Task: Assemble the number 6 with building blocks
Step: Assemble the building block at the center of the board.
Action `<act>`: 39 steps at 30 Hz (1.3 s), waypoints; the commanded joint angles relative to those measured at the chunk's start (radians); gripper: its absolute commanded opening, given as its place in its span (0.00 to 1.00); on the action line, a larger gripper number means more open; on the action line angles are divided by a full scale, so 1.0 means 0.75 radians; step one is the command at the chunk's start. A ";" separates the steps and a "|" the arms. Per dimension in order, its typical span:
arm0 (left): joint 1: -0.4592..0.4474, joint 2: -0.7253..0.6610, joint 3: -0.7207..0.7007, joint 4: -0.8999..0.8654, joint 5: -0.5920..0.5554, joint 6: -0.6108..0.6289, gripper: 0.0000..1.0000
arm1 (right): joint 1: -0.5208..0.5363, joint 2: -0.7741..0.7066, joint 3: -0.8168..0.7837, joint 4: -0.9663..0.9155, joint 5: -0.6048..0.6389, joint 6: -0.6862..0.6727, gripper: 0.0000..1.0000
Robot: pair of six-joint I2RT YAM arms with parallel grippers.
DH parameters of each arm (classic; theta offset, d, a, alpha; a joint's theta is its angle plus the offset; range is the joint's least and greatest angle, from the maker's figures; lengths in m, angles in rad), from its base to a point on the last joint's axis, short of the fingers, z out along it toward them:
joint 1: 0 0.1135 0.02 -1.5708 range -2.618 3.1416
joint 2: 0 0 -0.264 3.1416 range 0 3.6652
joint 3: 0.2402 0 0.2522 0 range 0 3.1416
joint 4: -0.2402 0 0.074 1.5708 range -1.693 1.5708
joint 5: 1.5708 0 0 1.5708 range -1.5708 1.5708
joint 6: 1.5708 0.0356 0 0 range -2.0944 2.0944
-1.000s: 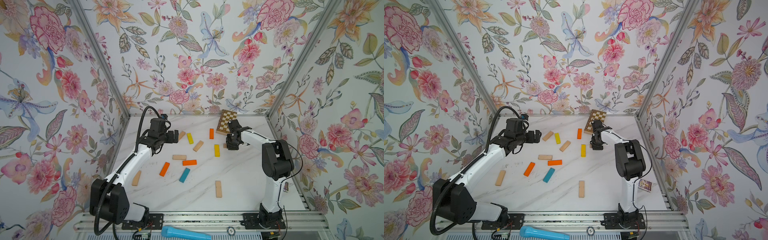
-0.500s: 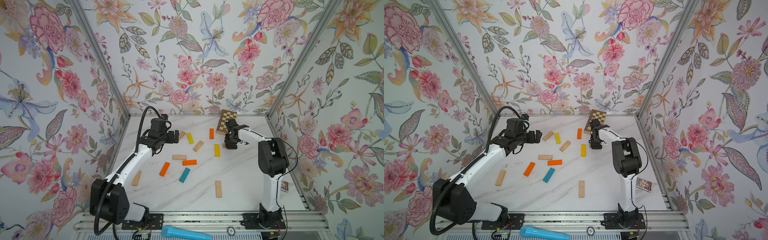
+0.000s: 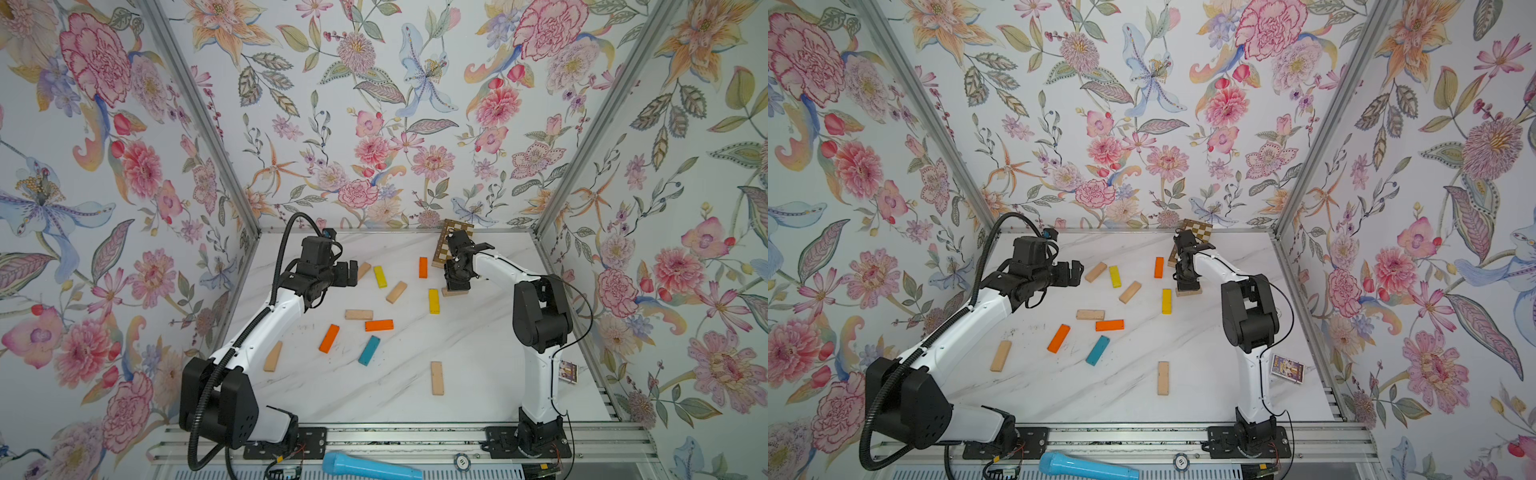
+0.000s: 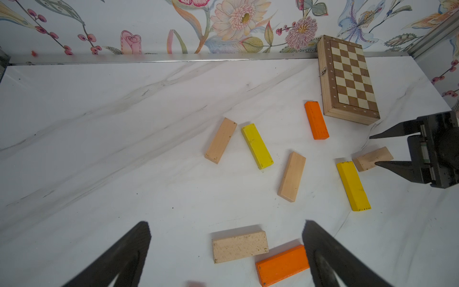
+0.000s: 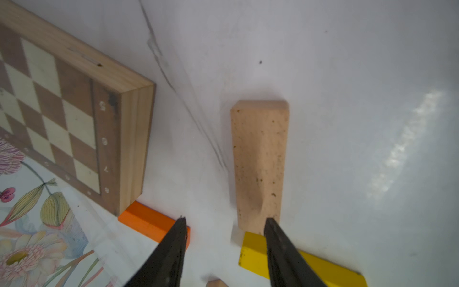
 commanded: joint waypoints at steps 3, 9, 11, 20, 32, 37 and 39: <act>-0.011 -0.010 -0.011 0.001 -0.025 0.014 0.99 | 0.016 -0.139 0.054 -0.048 0.106 -0.239 0.52; -0.012 -0.002 -0.015 0.001 -0.042 0.019 0.99 | 0.002 -0.182 0.018 -0.042 0.086 -0.785 0.50; -0.013 0.008 -0.011 -0.005 -0.035 0.018 0.99 | -0.012 -0.212 -0.024 -0.043 0.066 -1.005 0.48; -0.022 0.033 -0.021 0.028 -0.035 0.024 0.99 | -0.143 -0.452 -0.496 0.264 -0.208 -1.633 0.51; -0.027 0.061 -0.011 0.024 -0.045 0.040 0.99 | -0.234 -0.357 -0.537 0.371 -0.300 -1.772 0.51; -0.031 0.066 -0.011 0.021 -0.059 0.049 0.99 | -0.245 -0.270 -0.469 0.369 -0.296 -1.764 0.50; -0.029 0.068 -0.011 0.021 -0.058 0.049 0.99 | -0.244 -0.243 -0.442 0.363 -0.287 -1.775 0.50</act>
